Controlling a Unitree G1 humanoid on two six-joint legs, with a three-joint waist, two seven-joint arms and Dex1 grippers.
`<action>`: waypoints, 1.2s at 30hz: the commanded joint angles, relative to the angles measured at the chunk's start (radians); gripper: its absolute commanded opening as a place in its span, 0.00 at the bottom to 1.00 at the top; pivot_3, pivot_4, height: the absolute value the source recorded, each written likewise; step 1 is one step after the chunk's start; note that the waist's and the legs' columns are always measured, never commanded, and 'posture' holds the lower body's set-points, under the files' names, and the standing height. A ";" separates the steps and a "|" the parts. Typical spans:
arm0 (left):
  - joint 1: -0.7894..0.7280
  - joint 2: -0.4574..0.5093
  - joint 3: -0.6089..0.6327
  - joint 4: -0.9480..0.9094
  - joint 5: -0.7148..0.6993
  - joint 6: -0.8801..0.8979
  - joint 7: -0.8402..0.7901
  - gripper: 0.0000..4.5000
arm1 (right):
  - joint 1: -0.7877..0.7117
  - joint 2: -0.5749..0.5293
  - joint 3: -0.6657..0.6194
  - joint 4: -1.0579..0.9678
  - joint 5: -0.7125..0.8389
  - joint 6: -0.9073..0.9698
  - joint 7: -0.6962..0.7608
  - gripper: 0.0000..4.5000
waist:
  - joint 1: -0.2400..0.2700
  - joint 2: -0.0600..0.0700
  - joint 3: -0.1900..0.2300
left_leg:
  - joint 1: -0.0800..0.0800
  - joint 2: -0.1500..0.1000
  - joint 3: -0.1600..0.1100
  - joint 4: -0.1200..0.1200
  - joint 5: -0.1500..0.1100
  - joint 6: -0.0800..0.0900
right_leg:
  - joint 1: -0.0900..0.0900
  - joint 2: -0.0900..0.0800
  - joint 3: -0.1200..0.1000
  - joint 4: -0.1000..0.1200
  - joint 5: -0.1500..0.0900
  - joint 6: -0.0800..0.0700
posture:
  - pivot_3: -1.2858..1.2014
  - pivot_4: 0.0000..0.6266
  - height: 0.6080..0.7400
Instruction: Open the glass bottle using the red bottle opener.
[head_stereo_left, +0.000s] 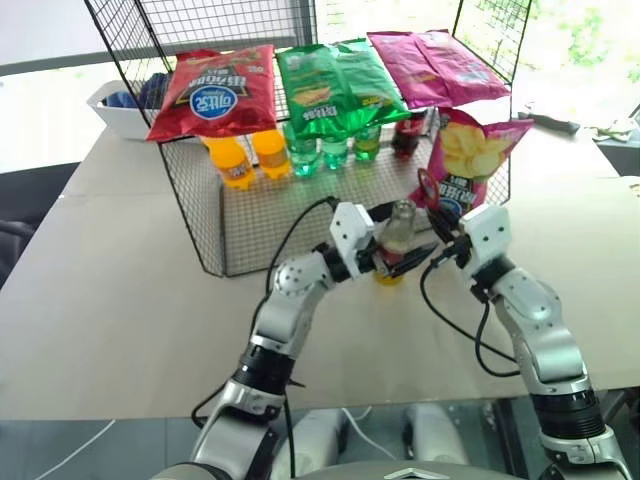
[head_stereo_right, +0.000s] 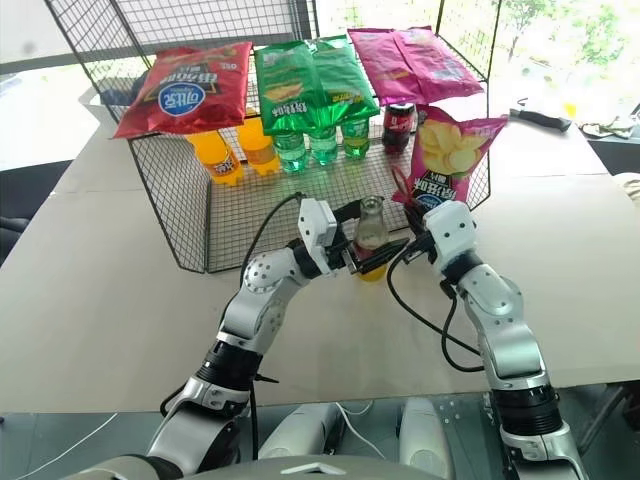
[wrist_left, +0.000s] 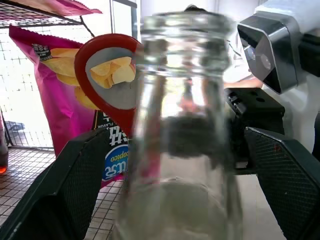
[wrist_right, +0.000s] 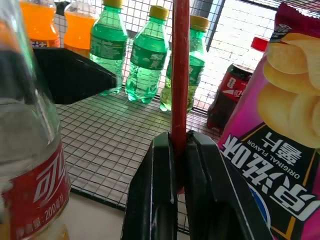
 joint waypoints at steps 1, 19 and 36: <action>-0.003 0.016 -0.004 -0.074 0.010 -0.031 0.003 0.99 | 0.003 0.002 -0.044 -0.058 0.035 0.037 -0.009 0.02 | 0.000 0.000 0.000 | 0.000 0.000 0.000 0.000 0.000 0.000 | 0.000 0.000 0.000 0.000 0.000 0.000 | 0.52 0.24 1.00; 0.007 0.201 0.053 -0.172 0.010 -0.026 -0.013 1.00 | 0.165 -0.061 -0.172 -0.175 0.209 0.292 0.015 0.99 | -0.001 0.001 0.000 | 0.000 0.001 0.000 0.000 0.000 0.000 | 0.000 0.000 0.000 0.000 0.000 0.000 | 0.52 0.24 1.00; 0.360 0.373 0.280 -0.398 -0.042 0.214 0.145 1.00 | 0.279 -0.188 -0.228 -0.073 0.268 0.074 0.301 0.99 | 0.002 0.001 0.000 | 0.004 0.001 0.001 -0.002 0.000 0.000 | 0.002 0.000 0.001 0.001 0.000 0.000 | 0.52 0.24 1.00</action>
